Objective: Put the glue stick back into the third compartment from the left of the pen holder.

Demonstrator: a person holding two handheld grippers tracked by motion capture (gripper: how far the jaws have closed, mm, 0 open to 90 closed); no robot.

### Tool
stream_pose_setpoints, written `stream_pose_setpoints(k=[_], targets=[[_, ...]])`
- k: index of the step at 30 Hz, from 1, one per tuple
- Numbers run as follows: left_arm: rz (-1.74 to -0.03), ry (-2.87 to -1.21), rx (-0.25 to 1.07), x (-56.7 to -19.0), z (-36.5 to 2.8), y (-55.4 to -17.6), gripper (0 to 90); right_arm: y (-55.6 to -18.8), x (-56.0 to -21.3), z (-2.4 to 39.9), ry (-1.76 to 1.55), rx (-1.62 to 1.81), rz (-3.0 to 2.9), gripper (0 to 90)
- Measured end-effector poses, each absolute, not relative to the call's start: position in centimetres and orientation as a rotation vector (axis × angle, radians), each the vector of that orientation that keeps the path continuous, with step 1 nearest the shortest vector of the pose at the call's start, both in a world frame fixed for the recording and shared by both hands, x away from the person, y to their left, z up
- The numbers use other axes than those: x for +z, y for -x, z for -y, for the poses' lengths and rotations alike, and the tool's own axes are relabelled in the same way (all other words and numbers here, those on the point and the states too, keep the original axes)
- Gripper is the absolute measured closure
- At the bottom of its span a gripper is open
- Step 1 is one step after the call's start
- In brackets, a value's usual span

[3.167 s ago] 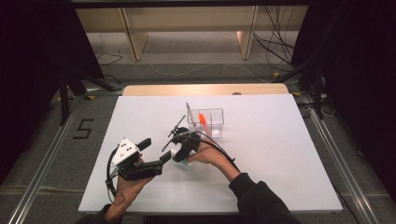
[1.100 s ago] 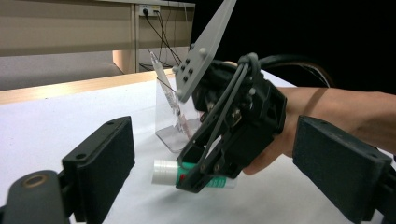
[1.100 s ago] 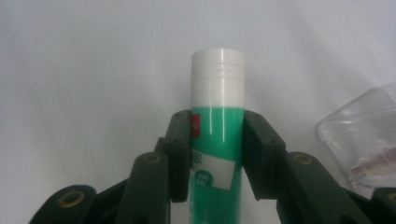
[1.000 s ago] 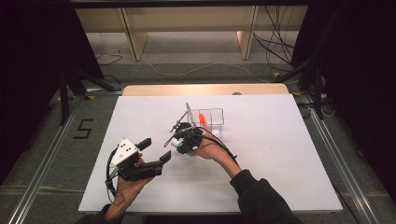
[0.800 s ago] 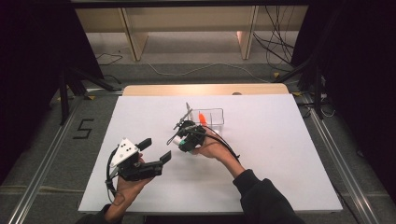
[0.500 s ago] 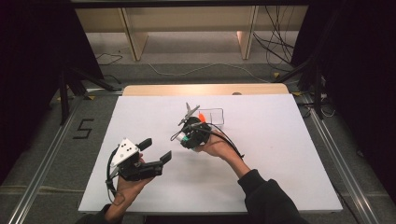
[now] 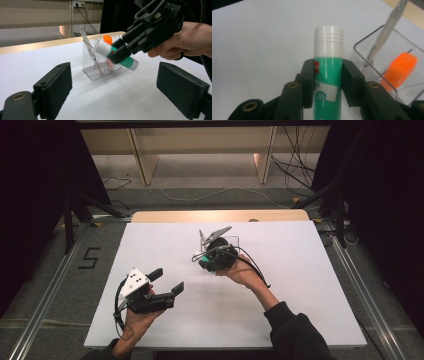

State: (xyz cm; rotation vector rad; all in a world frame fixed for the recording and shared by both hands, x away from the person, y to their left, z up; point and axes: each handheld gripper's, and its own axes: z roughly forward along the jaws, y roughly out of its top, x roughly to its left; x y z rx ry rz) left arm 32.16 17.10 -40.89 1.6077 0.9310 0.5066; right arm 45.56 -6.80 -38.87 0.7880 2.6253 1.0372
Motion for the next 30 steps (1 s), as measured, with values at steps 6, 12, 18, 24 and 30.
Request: stream_pose_setpoints(k=[6,12,18,24,30], targets=[[-0.93,-1.608,0.501,-40.9,-17.1,-32.2,12.5,-45.6,-38.0,8.3,-0.814,1.1,-2.554,65.8],[-0.93,-1.612,0.493,-41.0,-17.0,-32.2,12.5,-45.8,-37.5,9.7,-0.859,1.141,-2.491,65.8],[-0.925,-1.619,0.492,-41.0,-17.0,-32.3,12.7,-46.0,-37.2,10.8,-0.891,1.179,-2.426,65.9],[-0.926,-1.619,0.491,-41.0,-17.0,-32.3,12.7,-46.3,-36.8,11.9,-0.931,1.205,-2.364,65.9],[-0.929,-1.617,0.491,-41.0,-16.9,-32.3,12.7,-46.9,-36.7,12.9,-0.973,1.219,-2.306,65.9]])
